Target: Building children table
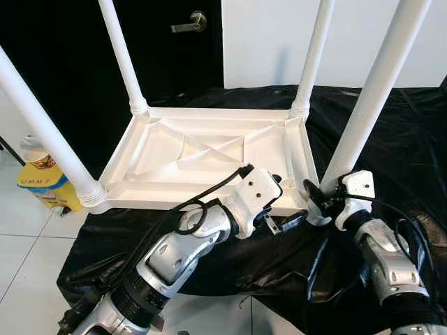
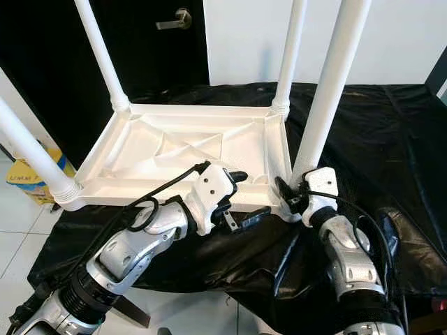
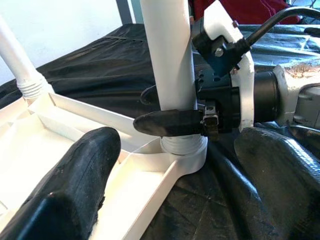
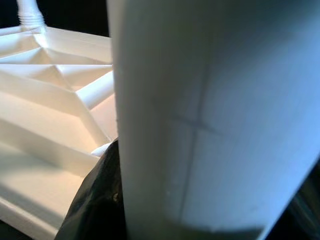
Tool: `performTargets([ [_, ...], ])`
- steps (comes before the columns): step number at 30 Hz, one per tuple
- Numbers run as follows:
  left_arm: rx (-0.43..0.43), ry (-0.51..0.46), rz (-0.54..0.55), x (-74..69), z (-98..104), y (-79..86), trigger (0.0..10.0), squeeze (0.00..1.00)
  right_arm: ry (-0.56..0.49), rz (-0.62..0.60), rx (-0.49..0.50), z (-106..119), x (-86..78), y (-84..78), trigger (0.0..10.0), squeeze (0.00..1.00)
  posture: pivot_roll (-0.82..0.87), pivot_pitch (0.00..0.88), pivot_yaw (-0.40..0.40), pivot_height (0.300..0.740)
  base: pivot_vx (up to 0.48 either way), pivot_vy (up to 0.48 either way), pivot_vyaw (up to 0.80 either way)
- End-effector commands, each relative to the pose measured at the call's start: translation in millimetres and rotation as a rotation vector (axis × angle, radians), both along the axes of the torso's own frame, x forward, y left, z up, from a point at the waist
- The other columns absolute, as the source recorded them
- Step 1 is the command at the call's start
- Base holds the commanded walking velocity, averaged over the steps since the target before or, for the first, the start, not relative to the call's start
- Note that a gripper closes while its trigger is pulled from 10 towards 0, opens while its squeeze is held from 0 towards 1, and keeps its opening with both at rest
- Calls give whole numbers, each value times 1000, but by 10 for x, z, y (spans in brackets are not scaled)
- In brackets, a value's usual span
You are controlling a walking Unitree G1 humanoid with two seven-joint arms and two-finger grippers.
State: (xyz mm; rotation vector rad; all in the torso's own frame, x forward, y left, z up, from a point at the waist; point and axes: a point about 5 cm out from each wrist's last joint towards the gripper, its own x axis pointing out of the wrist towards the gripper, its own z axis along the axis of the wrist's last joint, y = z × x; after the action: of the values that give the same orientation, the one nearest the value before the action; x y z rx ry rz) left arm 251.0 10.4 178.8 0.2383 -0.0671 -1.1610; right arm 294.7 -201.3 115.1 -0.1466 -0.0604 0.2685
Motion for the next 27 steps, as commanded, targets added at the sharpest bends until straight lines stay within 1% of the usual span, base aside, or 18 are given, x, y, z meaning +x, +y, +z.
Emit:
performTargets([
  [1, 21, 16, -63, -35, -15, 11, 10000, 0, 93, -60, -19, -186, -41, 1, 10000, 0, -22, 19, 21, 740, 0, 0, 0],
  [4, 24, 16, -70, -40, -19, 5, 10000, 0, 105, -130, 20, -213, -58, 68, 10000, 0, -20, 15, 23, 740, 0, 0, 0],
  [6, 24, 16, -70, -40, -19, 5, 10000, 0, 105, -130, 20, -213, -58, 68, 10000, 0, -20, 15, 23, 740, 0, 0, 0],
  [8, 28, 17, -75, -42, -23, 1, 10000, 0, 98, -175, 42, -211, -84, 146, 10000, 0, -17, 8, 19, 740, 0, 0, 0],
  [9, 28, 17, -75, -42, -23, 1, 10000, 0, 98, -175, 42, -211, -84, 146, 10000, 0, -17, 8, 19, 740, 0, 0, 0],
  [10, 29, 15, -76, -39, -24, 1, 10000, 0, 102, -214, 65, -216, -101, 185, 10000, 0, -16, 5, 18, 740, 0, 0, 0],
  [11, 29, 15, -76, -39, -24, 1, 10000, 0, 102, -214, 65, -216, -101, 185, 10000, 0, -16, 5, 18, 740, 0, 0, 0],
  [12, 31, 12, -75, -29, -22, 1, 10000, 0, 109, -269, 93, -223, -120, 233, 10000, 0, -12, 0, 13, 740, 0, 0, 0],
  [15, 31, 11, -74, -26, -21, 1, 10000, 0, 111, -286, 100, -224, -124, 247, 10000, 0, -12, 0, 13, 740, 0, 0, 0],
  [16, 30, 9, -72, -22, -19, -1, 10000, 0, 103, -317, 116, -213, -134, 283, 10000, 0, -10, 0, 8, 740, 0, 0, 0],
  [17, 30, 9, -72, -22, -19, -1, 10000, 0, 103, -317, 116, -213, -134, 283, 10000, 0, -10, 0, 8, 740, 0, 0, 0],
  [18, 28, 8, -70, -19, -16, -3, 10000, 0, 89, -365, 138, -195, -147, 322, 10000, 0, -9, 0, 5, 740, 0, 0, 0],
  [19, 28, 8, -70, -19, -16, -3, 10000, 0, 89, -365, 138, -195, -147, 322, 10000, 0, -9, 0, 5, 740, 0, 0, 0],
  [20, 26, 8, -67, -14, -16, -4, 10000, 0, 79, -410, 155, -179, -158, 357, 10000, 0, -7, 0, 3, 740, 0, 0, 0],
  [21, 25, 8, -65, -9, -14, -3, 10000, 0, 80, -429, 173, -173, -168, 412, 10000, 0, -6, 0, 3, 740, 0, 0, 0],
  [22, 25, 8, -65, -9, -14, -3, 10000, 0, 80, -429, 173, -173, -168, 412, 10000, 0, -6, 0, 3, 740, 0, 0, 0],
  [24, 25, 7, -62, -4, -14, -3, 10000, 0, 83, -415, 177, -168, -183, 506, 10000, 0, -5, 0, 5, 740, 0, 0, 0],
  [27, 27, 3, -62, -6, -10, 1, 10000, 0, 85, -409, 174, -158, -193, 526, 10000, 0, -4, 0, 6, 740, 0, 0, 0],
])
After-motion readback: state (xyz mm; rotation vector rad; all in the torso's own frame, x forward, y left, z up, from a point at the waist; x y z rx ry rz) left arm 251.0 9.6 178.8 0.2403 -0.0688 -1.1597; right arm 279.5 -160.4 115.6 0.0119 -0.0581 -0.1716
